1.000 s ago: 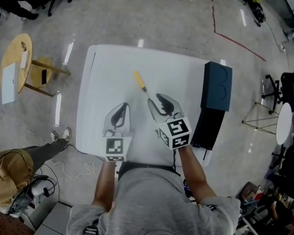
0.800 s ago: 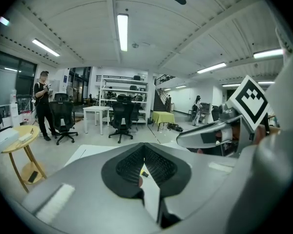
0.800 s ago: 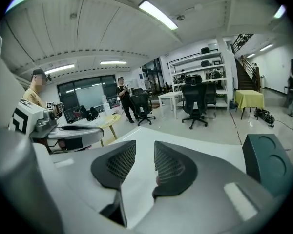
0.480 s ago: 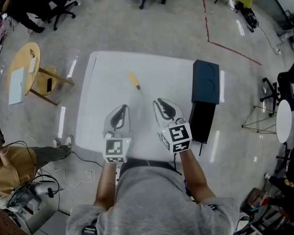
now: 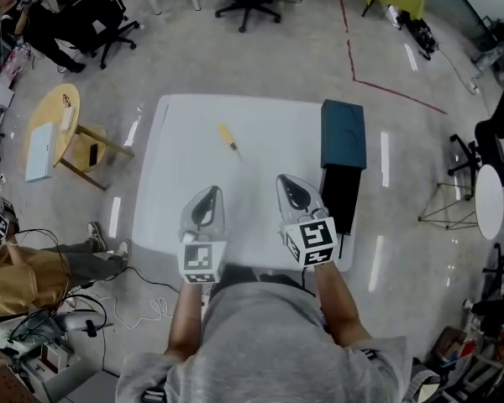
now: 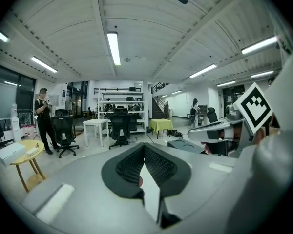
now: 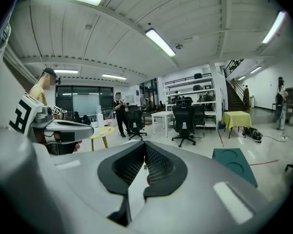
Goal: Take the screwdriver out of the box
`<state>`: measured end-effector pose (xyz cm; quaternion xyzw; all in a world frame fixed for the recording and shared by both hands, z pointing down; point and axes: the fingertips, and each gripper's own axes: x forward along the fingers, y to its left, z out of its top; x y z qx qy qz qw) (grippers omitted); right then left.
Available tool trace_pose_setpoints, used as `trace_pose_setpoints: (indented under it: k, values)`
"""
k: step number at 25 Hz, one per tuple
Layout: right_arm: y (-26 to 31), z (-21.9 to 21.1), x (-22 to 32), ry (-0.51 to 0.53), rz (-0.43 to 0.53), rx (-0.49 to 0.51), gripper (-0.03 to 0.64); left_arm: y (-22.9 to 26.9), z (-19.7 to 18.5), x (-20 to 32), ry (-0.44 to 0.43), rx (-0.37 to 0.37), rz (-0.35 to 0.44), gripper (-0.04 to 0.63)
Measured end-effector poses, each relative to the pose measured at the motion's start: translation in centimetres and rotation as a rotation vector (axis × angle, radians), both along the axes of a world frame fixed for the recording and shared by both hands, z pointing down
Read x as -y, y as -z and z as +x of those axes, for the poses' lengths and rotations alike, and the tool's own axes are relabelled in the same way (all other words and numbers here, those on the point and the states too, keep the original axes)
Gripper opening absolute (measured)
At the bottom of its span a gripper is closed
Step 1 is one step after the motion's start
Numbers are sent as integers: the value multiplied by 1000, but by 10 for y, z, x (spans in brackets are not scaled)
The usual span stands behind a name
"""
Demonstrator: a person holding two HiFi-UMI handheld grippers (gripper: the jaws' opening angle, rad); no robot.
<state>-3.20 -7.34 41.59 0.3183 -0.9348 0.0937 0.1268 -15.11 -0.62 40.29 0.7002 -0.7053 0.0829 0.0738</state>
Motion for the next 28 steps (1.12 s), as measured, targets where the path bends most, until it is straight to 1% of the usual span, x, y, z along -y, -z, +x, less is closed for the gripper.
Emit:
trace_pose_setpoints:
  k: [6, 13, 19, 24, 28]
  values:
    - [5, 24, -22, -14, 44, -14, 3, 4, 15, -23, 13, 5, 9, 11]
    - [4, 45, -46, -20, 61, -9, 3, -4, 27, -51, 25, 1, -3, 12]
    - [0, 64, -63, -26, 58, -11, 3, -10, 38, -68, 26, -8, -16, 12]
    - [-7, 79, -77, -43, 38, 7, 3, -17, 48, -83, 23, -16, -34, 12]
    - [-14, 88, -86, -46, 25, -3, 3, -23, 54, -91, 24, -19, -49, 12]
